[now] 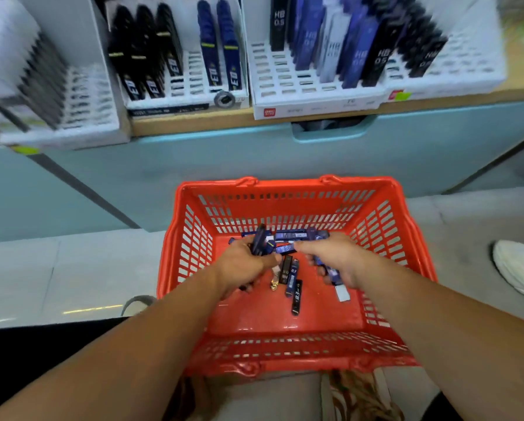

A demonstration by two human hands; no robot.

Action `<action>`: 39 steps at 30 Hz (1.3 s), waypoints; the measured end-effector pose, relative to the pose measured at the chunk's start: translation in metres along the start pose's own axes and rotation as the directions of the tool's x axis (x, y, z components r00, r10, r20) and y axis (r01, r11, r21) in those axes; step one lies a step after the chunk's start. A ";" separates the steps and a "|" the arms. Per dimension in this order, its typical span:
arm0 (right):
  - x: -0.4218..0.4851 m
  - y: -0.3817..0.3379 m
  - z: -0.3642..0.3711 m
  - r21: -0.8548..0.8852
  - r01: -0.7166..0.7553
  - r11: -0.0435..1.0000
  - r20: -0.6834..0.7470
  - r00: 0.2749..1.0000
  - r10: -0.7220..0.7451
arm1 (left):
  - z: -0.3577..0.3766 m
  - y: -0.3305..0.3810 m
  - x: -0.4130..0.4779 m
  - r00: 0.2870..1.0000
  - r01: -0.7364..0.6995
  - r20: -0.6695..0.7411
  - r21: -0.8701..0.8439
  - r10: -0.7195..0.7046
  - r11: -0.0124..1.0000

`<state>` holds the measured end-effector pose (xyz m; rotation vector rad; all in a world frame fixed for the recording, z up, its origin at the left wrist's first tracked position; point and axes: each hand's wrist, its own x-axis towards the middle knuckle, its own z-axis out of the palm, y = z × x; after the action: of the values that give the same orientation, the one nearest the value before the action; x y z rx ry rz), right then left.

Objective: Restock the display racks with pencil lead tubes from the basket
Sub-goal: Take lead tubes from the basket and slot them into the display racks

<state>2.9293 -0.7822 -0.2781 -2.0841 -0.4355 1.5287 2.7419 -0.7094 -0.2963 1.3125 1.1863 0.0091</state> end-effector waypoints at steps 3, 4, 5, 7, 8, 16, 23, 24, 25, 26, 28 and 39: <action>-0.031 -0.029 0.000 -0.031 0.093 0.995 0.017 0.996 -0.092 | -0.013 0.033 -0.028 0.993 -0.110 0.044 0.030 0.108 0.994; -0.042 -0.040 -0.001 -0.041 0.125 0.991 0.023 0.992 -0.124 | -0.018 0.047 -0.038 0.989 -0.140 0.057 0.048 0.137 0.989; -0.052 -0.052 -0.004 -0.050 0.158 0.986 0.033 0.987 -0.156 | -0.023 0.061 -0.048 0.985 -0.165 0.070 0.066 0.160 0.984; -0.073 -0.078 -0.010 -0.084 0.236 0.968 0.052 0.971 -0.232 | -0.034 0.090 -0.070 0.975 -0.206 0.099 0.082 0.198 0.975; -0.083 -0.091 -0.013 -0.106 0.274 0.956 0.049 0.961 -0.271 | -0.040 0.103 -0.080 0.970 -0.223 0.114 0.085 0.213 0.971; -0.175 -0.178 -0.029 0.047 0.437 0.898 0.032 0.898 -0.438 | -0.090 0.191 -0.146 0.943 -0.332 0.048 0.162 0.329 0.929; -0.175 -0.206 -0.005 0.172 0.516 0.839 0.085 0.841 -0.535 | -0.114 0.205 -0.161 0.919 -0.392 -0.046 0.017 0.392 0.920; -0.173 -0.213 -0.004 0.178 0.526 0.832 0.083 0.834 -0.545 | -0.118 0.204 -0.159 0.917 -0.396 -0.057 -0.015 0.394 0.918; -0.171 -0.221 -0.005 0.182 0.534 0.826 0.076 0.830 -0.553 | -0.122 0.204 -0.157 0.915 -0.401 -0.075 -0.042 0.397 0.915; -0.168 -0.227 -0.006 0.186 0.545 0.818 0.069 0.823 -0.564 | -0.126 0.204 -0.153 0.911 -0.407 -0.101 -0.070 0.399 0.911; -0.161 -0.238 -0.008 0.172 0.575 0.800 0.069 0.803 -0.592 | -0.137 0.204 -0.147 0.905 -0.417 -0.159 -0.152 0.394 0.896; -0.123 -0.275 0.014 0.115 0.718 0.687 -0.064 0.695 -0.716 | -0.182 0.208 -0.114 0.922 -0.369 -0.227 -0.262 0.315 0.892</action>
<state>2.8890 -0.6207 -0.0261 -1.5190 -0.9845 1.0175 2.6914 -0.5751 -0.0333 1.2506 1.0372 0.5574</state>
